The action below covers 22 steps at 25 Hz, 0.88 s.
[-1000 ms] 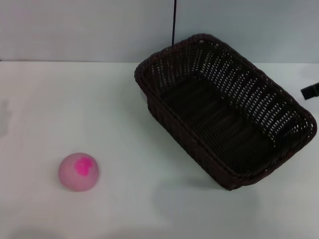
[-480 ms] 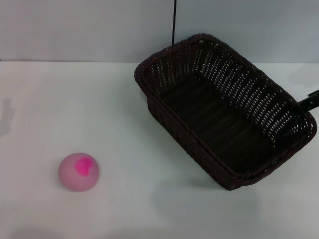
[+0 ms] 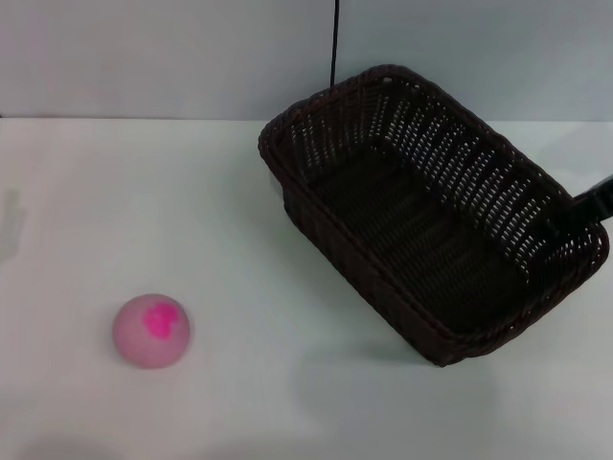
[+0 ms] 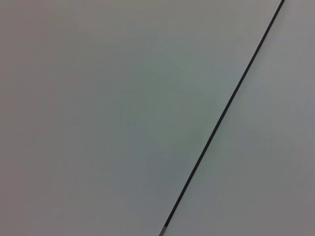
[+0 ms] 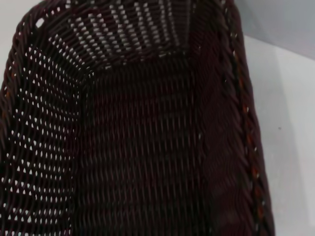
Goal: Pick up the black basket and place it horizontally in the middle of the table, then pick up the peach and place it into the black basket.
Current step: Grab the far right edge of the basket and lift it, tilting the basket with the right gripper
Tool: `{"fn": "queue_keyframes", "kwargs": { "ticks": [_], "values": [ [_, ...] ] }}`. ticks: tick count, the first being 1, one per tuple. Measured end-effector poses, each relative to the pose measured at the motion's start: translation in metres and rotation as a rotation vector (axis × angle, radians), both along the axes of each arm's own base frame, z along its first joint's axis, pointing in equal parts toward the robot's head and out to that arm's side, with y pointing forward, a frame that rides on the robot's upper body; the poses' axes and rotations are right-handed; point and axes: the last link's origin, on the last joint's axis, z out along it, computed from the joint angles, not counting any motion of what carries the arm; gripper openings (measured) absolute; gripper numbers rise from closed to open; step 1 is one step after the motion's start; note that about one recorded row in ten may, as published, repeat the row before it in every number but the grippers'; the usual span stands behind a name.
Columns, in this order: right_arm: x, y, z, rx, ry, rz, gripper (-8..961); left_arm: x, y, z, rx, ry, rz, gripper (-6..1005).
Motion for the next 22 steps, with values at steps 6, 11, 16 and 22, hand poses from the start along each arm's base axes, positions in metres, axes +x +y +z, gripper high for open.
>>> {"fn": "queue_keyframes", "kwargs": {
  "ticks": [6,11,16,22],
  "values": [
    [0.0047,-0.0018,-0.008,-0.016,0.007,-0.017,813,0.0005,0.0024,-0.0009,-0.006,-0.002,0.001,810],
    [0.0057,-0.0029,-0.0093,-0.021,0.002,-0.016,725,0.0007,0.0042,-0.0016,-0.011,-0.003,0.002,810],
    [0.0065,-0.0037,-0.0096,-0.024,-0.001,-0.01,451,0.001,0.0049,-0.0022,-0.015,-0.003,0.001,809],
    [0.0081,-0.0047,-0.0095,-0.022,0.01,0.009,221,0.001,0.0046,-0.0025,-0.016,-0.002,0.0,809]
  ]
}}
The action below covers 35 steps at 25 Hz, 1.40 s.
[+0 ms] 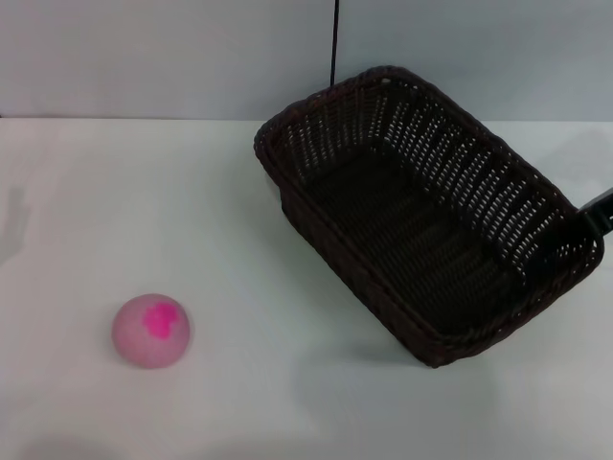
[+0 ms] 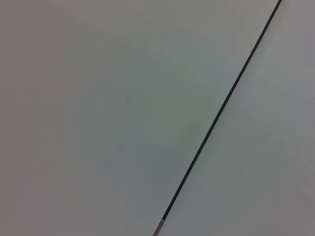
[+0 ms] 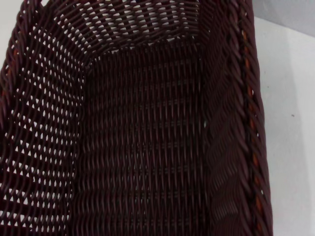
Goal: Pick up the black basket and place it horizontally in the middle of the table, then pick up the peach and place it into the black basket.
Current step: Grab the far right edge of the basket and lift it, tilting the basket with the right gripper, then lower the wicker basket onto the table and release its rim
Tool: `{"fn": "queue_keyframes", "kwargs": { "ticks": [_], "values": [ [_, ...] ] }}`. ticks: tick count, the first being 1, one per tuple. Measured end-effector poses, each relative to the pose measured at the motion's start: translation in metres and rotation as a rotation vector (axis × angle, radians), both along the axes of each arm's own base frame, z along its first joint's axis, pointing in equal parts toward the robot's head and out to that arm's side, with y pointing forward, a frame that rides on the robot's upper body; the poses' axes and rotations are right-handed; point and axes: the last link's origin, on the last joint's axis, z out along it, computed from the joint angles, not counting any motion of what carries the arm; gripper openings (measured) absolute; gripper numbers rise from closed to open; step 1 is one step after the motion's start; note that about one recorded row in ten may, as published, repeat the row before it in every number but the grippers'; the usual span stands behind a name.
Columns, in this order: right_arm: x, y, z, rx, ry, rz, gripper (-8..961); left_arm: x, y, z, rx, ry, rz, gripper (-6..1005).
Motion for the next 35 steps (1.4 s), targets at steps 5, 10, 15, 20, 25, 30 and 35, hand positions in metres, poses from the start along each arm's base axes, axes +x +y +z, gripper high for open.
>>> {"fn": "queue_keyframes", "kwargs": {
  "ticks": [5,10,15,20,25,30,35],
  "values": [
    [0.0,-0.001,0.001,0.025,0.057,0.027,219,0.0,-0.001,0.0,-0.001,0.0,0.001,808],
    [-0.001,-0.003,0.008,0.058,0.157,0.048,218,-0.001,-0.002,0.0,-0.001,-0.001,0.005,808],
    [0.001,-0.008,0.014,0.082,0.228,0.056,217,-0.001,-0.003,0.0,-0.002,-0.009,0.002,807],
    [0.001,-0.011,0.02,0.104,0.29,0.078,207,-0.001,-0.003,0.0,0.0,-0.011,-0.002,807],
    [0.0,-0.016,0.033,0.143,0.38,0.117,201,0.0,-0.003,0.0,0.001,-0.023,-0.006,806],
    [-0.003,-0.018,0.046,0.18,0.452,0.17,201,0.0,-0.003,0.0,0.001,-0.023,-0.007,806],
    [-0.012,-0.015,0.059,0.196,0.485,0.285,200,0.0,-0.002,0.0,0.001,-0.023,-0.009,806]
  ]
}}
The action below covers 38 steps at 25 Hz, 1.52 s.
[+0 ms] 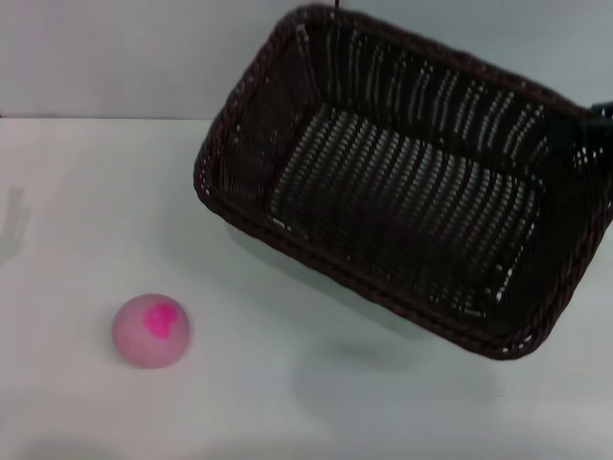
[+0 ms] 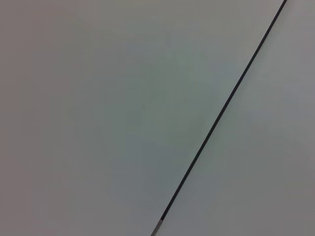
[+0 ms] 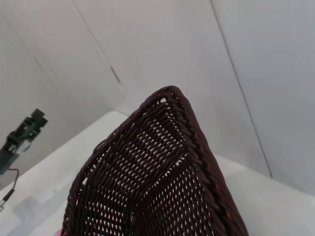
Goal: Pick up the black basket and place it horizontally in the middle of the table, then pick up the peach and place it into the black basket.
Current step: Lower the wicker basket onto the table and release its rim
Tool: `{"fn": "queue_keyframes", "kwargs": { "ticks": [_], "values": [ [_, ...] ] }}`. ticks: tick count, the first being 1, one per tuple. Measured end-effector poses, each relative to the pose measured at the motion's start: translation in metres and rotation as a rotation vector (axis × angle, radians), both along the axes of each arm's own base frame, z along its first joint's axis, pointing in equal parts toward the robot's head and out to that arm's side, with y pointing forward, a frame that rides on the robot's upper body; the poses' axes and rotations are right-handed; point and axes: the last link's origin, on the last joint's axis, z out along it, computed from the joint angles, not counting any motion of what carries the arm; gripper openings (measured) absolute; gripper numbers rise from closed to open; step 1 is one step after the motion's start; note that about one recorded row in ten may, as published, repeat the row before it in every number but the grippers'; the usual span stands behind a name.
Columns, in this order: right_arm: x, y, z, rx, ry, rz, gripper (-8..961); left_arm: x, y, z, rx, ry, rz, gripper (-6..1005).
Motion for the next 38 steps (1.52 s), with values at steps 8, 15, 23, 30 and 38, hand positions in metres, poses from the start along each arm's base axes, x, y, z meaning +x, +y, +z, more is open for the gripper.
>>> {"fn": "queue_keyframes", "kwargs": {
  "ticks": [8,15,23,30,38],
  "values": [
    [-0.013,0.005,-0.002,-0.022,-0.038,0.188,200,0.002,0.001,-0.002,-0.002,-0.012,-0.003,805],
    [-0.022,0.004,-0.002,-0.056,-0.086,0.327,200,0.001,0.0,-0.003,-0.007,-0.003,0.001,804],
    [-0.02,-0.003,-0.011,-0.1,-0.122,0.469,199,0.001,-0.002,-0.005,-0.016,-0.01,0.0,804],
    [-0.002,-0.002,-0.027,-0.057,-0.124,0.528,199,0.003,0.0,-0.007,-0.022,-0.017,-0.004,803],
    [0.007,0.002,-0.035,-0.031,-0.141,0.514,201,0.002,0.002,-0.008,-0.032,-0.021,0.004,802]
  ]
}}
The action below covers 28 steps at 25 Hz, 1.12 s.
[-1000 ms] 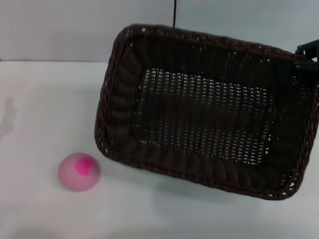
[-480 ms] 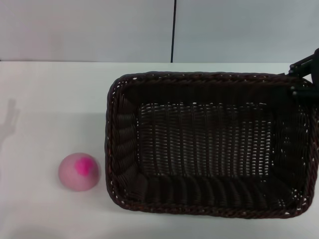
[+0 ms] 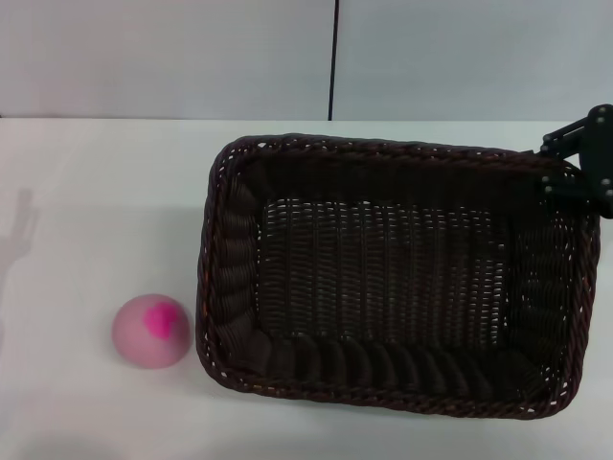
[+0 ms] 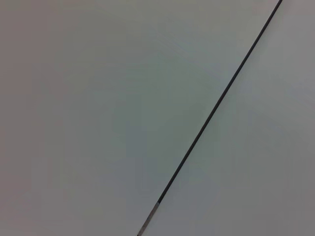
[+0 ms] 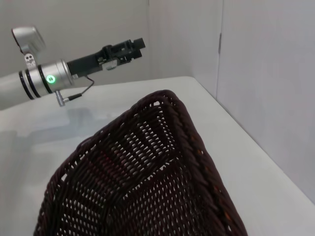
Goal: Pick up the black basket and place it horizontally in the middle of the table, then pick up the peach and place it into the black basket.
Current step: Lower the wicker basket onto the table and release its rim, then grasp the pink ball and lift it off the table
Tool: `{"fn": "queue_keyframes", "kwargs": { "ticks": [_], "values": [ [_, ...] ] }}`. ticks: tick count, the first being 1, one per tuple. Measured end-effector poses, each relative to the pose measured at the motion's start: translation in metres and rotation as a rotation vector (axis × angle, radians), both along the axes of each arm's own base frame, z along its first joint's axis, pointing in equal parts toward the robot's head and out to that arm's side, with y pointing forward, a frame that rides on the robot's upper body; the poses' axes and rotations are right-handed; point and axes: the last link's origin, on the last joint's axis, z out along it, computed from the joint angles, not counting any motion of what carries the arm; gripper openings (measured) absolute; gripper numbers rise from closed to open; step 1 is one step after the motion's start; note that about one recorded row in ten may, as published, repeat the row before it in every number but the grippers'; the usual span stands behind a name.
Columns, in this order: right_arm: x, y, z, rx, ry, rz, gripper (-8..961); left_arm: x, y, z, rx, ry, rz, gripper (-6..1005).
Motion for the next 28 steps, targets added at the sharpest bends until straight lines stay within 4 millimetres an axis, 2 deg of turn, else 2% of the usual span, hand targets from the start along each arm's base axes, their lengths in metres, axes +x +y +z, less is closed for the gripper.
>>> {"fn": "queue_keyframes", "kwargs": {
  "ticks": [13,19,21,25,28],
  "values": [
    [0.003,0.007,-0.005,0.015,-0.028,-0.036,192,0.005,0.004,-0.004,-0.016,-0.008,-0.022,801],
    [0.003,0.013,-0.005,0.035,-0.024,-0.067,282,0.007,0.004,-0.007,-0.034,-0.007,-0.034,801],
    [0.003,0.016,-0.004,0.051,-0.026,-0.073,487,0.008,0.004,-0.008,-0.04,-0.006,-0.037,800],
    [0.006,0.025,0.003,0.148,0.01,-0.098,547,0.009,0.003,-0.011,-0.058,-0.002,-0.046,800],
    [0.014,0.029,0.013,0.27,0.11,-0.13,593,0.009,0.0,-0.014,-0.087,0.011,-0.056,800]
  ]
}}
